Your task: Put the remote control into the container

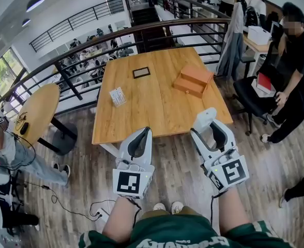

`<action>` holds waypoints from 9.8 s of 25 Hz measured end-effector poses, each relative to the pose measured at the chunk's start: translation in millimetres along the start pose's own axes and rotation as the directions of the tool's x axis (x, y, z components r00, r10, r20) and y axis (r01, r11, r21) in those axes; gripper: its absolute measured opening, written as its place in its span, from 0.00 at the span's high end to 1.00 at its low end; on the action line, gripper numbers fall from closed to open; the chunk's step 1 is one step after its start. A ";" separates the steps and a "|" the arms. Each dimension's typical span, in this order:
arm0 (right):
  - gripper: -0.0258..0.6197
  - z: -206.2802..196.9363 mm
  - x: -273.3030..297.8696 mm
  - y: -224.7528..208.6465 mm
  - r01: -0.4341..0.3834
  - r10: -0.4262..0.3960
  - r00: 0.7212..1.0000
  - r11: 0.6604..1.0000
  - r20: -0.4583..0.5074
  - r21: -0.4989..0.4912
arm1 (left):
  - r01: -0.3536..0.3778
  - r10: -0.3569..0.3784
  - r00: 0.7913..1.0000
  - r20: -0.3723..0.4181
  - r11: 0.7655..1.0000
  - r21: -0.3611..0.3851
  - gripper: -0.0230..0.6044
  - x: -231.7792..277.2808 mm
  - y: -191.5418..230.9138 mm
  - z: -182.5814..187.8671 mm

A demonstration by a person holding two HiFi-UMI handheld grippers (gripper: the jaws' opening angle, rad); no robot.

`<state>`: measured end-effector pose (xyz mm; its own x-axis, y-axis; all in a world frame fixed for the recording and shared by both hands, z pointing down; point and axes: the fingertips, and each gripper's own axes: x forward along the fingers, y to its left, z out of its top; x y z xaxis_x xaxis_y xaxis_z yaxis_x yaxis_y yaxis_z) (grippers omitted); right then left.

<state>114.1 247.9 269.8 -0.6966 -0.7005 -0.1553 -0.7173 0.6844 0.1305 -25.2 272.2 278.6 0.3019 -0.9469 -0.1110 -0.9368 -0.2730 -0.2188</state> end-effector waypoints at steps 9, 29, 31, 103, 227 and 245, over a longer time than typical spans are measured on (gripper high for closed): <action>0.58 2.2 -13.4 -7.7 -0.018 0.017 1.000 0.999 0.010 0.031 | -0.009 0.009 1.000 0.008 1.000 0.008 0.96 -3.1 -17.5 7.9; 0.58 1.9 -10.8 -8.4 -0.026 0.026 1.000 1.000 0.002 -0.007 | 0.009 -0.014 0.998 0.056 0.997 0.081 0.96 13.6 -20.7 32.6; 0.58 -0.2 -6.9 -12.1 -0.019 0.019 1.000 1.000 0.000 -0.013 | 0.008 -0.013 0.998 0.063 0.997 0.077 0.96 19.1 -18.2 32.4; 0.58 -148.7 388.6 -253.2 0.269 -0.278 0.933 0.961 -0.228 -0.067 | 0.343 -0.329 0.934 0.143 0.934 -0.095 0.96 483.7 201.3 -111.6; 0.59 -551.9 382.4 -340.5 -0.198 0.165 0.284 0.974 -0.945 0.111 | 0.238 -0.251 0.967 -0.048 0.952 -0.194 0.97 573.0 159.5 -214.8; 0.57 -554.7 382.5 -340.9 -0.229 0.159 0.315 0.970 -0.936 0.087 | 0.262 -0.275 0.960 -0.058 0.950 -0.171 0.97 575.2 156.6 -215.1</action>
<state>84.0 -365.5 709.1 -0.3474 -0.3014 0.8880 -0.5347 0.8416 0.0765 -36.3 -351.7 389.0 0.5367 -0.8437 0.0098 -0.8412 -0.5360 -0.0716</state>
